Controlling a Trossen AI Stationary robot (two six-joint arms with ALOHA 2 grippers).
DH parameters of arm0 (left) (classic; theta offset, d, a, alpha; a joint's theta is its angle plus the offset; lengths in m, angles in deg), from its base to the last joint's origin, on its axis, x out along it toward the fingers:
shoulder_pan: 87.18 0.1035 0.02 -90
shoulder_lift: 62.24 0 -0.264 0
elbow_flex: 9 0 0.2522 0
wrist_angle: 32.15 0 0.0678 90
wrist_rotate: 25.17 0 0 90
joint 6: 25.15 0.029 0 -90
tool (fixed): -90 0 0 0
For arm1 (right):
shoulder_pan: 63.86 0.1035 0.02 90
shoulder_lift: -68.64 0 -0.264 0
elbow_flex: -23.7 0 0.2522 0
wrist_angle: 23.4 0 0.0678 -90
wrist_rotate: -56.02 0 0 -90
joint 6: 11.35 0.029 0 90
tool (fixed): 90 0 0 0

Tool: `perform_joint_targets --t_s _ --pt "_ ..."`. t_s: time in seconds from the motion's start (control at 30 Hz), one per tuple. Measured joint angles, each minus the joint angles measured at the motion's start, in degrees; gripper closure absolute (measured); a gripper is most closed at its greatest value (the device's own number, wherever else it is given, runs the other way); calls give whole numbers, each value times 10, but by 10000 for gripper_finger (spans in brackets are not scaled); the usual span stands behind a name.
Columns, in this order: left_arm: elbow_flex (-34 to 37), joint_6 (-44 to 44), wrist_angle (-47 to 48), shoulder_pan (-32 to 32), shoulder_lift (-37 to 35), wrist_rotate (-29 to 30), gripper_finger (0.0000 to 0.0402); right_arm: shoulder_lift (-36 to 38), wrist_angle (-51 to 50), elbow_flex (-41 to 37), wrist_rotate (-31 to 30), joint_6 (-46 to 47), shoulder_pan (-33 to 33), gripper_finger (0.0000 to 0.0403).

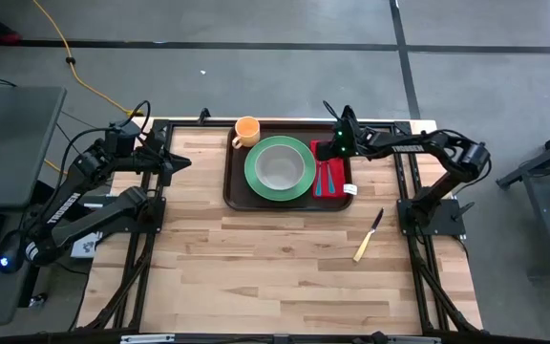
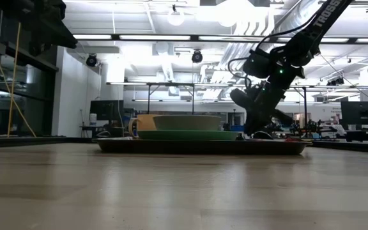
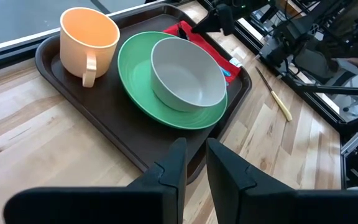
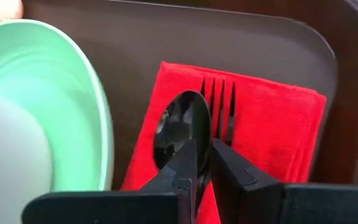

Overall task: Set up tray
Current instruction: Put the blue spoon on the red table napkin to right of the green plate

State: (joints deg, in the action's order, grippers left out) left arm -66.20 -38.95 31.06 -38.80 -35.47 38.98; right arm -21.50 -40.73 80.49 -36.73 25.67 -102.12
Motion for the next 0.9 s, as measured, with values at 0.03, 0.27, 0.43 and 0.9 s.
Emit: perform_joint_targets --t_s 0.03,0.27,0.43,0.9 --pt "0 0 0 0 0 0 309 -1 1 0 1 0 0 380" --pt "0 0 0 0 0 0 309 -4 14 0 -2 1 0 380" --pt "0 0 0 0 0 0 309 -24 17 0 9 4 0 380" --pt "0 0 0 0 0 0 309 -25 25 0 1 2 0 380"
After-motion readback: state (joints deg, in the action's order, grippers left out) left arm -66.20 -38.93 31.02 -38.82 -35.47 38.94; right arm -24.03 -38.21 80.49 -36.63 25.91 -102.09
